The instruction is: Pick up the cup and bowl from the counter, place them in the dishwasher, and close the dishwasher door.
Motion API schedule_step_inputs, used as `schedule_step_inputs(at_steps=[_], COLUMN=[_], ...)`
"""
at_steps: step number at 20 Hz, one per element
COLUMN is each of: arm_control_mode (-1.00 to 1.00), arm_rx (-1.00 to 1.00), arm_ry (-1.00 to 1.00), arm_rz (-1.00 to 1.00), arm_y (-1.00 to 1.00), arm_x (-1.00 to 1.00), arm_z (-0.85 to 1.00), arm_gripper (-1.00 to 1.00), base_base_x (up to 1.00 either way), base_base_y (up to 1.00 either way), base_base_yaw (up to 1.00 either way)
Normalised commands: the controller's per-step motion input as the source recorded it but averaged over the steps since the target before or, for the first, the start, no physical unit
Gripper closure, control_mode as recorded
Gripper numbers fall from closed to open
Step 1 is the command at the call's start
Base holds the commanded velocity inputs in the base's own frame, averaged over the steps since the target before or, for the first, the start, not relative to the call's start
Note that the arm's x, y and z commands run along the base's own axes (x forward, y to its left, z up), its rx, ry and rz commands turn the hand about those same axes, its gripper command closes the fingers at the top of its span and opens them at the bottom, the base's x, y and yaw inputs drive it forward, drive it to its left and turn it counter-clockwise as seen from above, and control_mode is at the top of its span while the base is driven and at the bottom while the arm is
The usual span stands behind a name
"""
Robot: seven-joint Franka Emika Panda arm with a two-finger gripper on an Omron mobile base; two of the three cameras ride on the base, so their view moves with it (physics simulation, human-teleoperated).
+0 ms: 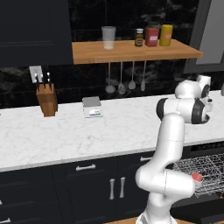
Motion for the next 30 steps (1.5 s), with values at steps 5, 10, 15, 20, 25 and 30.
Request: schedule_step_inputs(at_steps=[5, 10, 15, 20, 25, 30], arm_control_mode=[-1.00, -1.00, -1.00, -1.00, -1.00, -1.00], arm_rx=[-0.01, 0.04, 0.00, 0.00, 0.00, 0.02], arm_ry=[-0.25, -0.14, 0.01, 0.02, 0.02, 0.01], arm_rz=[0.37, 0.20, 0.05, 0.03, 0.00, 0.00], arm_y=[-0.04, -0.43, -0.02, 0.01, -0.18, -0.09], arm_x=[0.00, 0.00, 0.01, 0.41, 0.25, 0.01], arm_z=[-0.11, -0.04, -0.06, -0.35, -0.01, -0.03], arm_gripper=[-1.00, -1.00, -1.00, -1.00, -1.00, -1.00], base_base_x=[0.00, 0.00, 0.00, 0.00, 0.00, 0.00], base_base_y=[0.00, 0.00, 0.00, 0.00, 0.00, 0.00], base_base_yaw=[0.00, 0.00, 0.00, 0.00, 0.00, 0.00])
